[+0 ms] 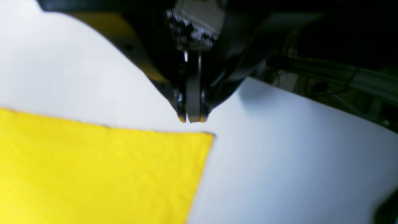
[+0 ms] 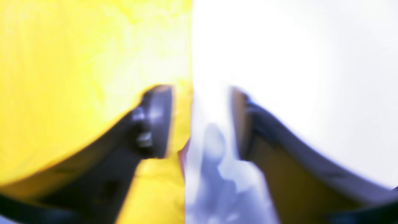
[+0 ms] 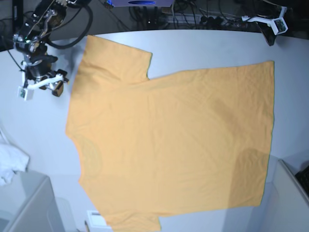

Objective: Fold the T-shirt properly
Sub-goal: 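Move both grippers down to the shoulder corners of the orange shirt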

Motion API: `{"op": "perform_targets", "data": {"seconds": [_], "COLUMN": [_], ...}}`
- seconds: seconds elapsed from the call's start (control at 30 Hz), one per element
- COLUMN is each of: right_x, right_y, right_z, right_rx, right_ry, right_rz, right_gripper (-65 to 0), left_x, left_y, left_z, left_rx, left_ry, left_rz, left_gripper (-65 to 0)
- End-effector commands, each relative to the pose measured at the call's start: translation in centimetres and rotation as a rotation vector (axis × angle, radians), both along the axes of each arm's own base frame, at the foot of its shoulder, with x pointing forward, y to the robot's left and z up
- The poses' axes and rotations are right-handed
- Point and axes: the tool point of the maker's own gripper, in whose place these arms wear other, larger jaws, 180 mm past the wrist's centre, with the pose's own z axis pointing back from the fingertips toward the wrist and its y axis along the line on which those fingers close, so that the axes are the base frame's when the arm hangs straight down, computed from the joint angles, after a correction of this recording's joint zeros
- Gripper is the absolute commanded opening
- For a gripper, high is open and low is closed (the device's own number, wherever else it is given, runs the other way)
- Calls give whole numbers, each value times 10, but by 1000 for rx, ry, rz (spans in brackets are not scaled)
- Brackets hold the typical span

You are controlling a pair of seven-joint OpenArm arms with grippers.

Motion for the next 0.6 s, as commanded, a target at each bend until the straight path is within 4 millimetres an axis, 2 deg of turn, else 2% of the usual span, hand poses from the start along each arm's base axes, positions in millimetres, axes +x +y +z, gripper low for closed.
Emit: {"op": "perform_targets", "data": {"seconds": [0.0,0.1,0.13,0.17,0.3,0.4,0.47,0.57], "right_x": [7,1,-2,-5,-10,-15,-22,-27], "right_y": [-5,-7,-6,-5,7,14,20,40], "right_z": [7,-13,-22,-29,-58,-67,-71,-78], "right_rx": [13,137,187,225,334,361,379,395], "right_ry": [-31,31,47,59,110,143,185,239], "right_rz": [2,-25,-36,-46,-60,-56,-38,30], "right_gripper": [-263,-269,-278,-284,-284,-284,-284,-284], "left_x": [0,5,7,9,13,15,18,23], "left_y": [6,14,16,18,28,36,46,55], "left_z": [10,16,19,19,18,16,15,15], "left_rx": [29,49,55,55,-73,-246,-303,-319], "left_ry": [-29,-54,-63,-72,-162,-205,-193,-171], "left_rz": [10,32,35,39,100,116,141,160], "left_gripper": [-629,-311,-235,-197,-194,-194,-194,-194]}}
